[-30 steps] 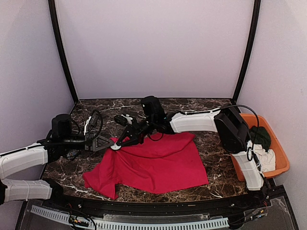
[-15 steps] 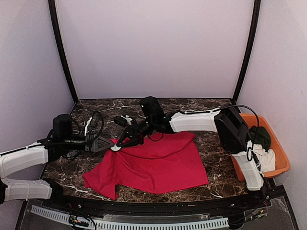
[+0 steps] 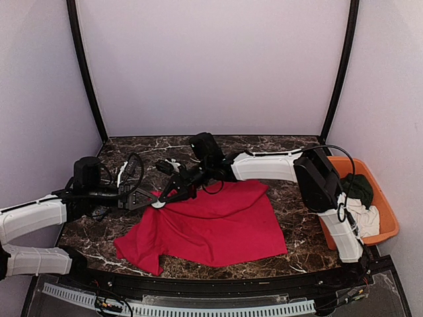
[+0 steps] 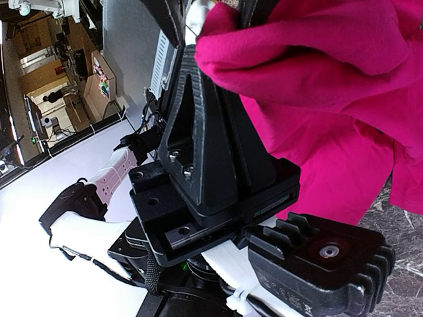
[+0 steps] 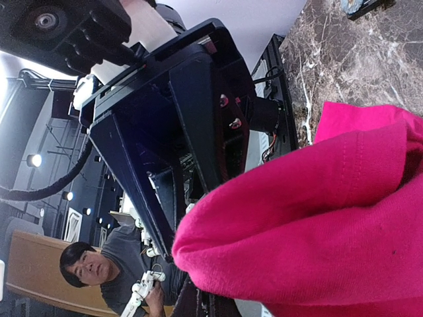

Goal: Pin the brooch onto the clothing
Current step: Pin the brooch onto the flattened clothing.

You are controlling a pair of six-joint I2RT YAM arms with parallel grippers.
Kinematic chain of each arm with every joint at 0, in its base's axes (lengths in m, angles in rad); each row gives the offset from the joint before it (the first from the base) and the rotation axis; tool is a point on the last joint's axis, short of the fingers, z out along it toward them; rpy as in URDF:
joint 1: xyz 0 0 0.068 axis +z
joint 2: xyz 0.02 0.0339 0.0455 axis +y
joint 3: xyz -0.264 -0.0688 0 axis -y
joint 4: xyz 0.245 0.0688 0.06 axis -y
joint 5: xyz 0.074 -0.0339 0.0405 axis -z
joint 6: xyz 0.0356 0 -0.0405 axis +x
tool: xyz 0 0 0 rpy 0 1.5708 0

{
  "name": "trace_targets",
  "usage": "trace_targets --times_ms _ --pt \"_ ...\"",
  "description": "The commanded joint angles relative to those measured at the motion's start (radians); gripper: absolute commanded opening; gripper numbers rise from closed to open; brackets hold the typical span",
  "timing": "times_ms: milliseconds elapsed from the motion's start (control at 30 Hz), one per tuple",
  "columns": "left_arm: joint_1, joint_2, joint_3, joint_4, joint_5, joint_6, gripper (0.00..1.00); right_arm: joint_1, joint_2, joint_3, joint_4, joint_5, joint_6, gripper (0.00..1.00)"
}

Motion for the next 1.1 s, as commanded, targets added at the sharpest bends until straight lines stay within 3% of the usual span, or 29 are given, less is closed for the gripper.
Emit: trace_targets --times_ms 0,367,767,1067 --pt "0.001 0.010 0.030 -0.052 0.007 0.038 0.27 0.013 0.018 0.039 -0.035 0.009 -0.041 0.00" --pt "-0.009 0.023 0.046 -0.097 -0.009 0.083 0.25 0.013 0.016 0.064 -0.096 0.011 -0.079 0.00" --pt "-0.009 0.032 0.001 0.085 0.030 -0.040 0.21 0.019 0.006 0.073 -0.093 0.007 -0.082 0.00" --pt "-0.009 0.027 -0.004 0.082 0.027 -0.039 0.17 0.020 -0.001 0.070 -0.035 -0.011 -0.037 0.00"
